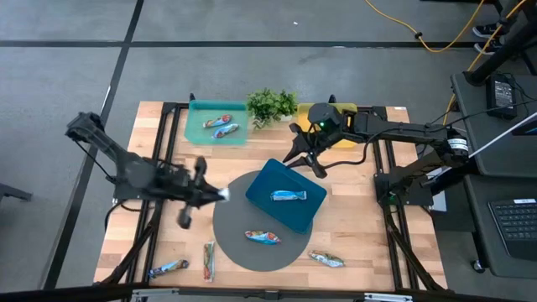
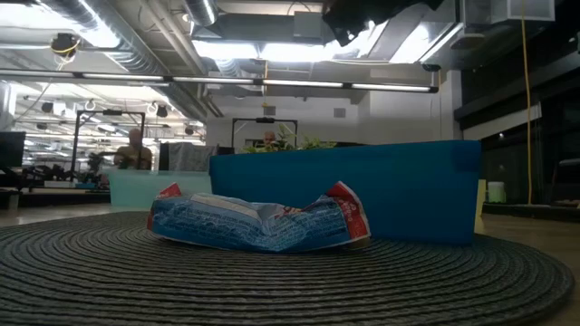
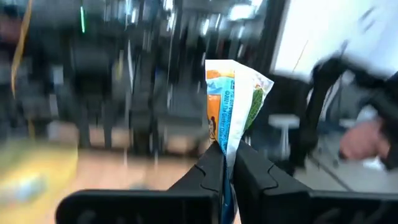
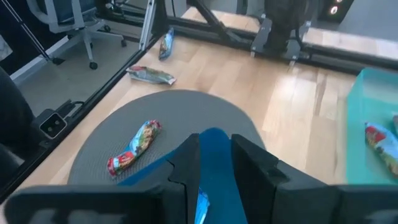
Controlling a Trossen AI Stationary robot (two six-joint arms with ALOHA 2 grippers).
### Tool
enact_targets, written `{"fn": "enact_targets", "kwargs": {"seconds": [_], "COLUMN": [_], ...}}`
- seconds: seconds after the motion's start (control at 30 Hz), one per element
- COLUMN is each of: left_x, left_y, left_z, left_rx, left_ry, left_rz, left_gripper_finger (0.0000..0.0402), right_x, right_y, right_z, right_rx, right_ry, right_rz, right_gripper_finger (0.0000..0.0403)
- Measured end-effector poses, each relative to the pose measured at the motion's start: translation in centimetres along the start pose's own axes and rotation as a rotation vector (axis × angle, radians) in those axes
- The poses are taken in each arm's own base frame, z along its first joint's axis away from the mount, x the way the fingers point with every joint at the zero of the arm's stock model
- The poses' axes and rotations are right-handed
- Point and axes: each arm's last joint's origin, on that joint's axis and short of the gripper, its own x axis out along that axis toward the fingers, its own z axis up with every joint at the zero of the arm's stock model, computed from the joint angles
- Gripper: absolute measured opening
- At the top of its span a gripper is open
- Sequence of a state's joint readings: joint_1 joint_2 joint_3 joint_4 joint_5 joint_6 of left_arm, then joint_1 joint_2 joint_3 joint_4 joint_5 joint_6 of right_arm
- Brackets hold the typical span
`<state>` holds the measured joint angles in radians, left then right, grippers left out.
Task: Pick and place Granola Bars by type
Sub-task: Put the left yellow granola bar into the yellow bin
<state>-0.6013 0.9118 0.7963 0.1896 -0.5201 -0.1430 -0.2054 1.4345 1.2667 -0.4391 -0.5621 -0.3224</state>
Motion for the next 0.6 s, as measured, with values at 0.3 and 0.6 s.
{"fn": "enact_targets", "kwargs": {"seconds": [0.3,0.6], "left_x": [-3.4,-4.4], "left_y": [-0.1,0.1], "left_z": [3.9,5.6], "left_rx": [0.125,0.277], "left_ry": [-0.261,-0.424], "left_rz": [-0.138,-0.118], "left_gripper_finger": [0.0008,0.0008], "right_x": [-0.1,-0.4], "right_y": [-0.5,-1.0], "right_z": [1.2,2.7], "right_rx": [-0.045,-0.102], "right_ry": [-0.093,-0.224], "right_rz": [-0.094,-0.182], "right_gripper_finger": [0.0094,0.0094]}}
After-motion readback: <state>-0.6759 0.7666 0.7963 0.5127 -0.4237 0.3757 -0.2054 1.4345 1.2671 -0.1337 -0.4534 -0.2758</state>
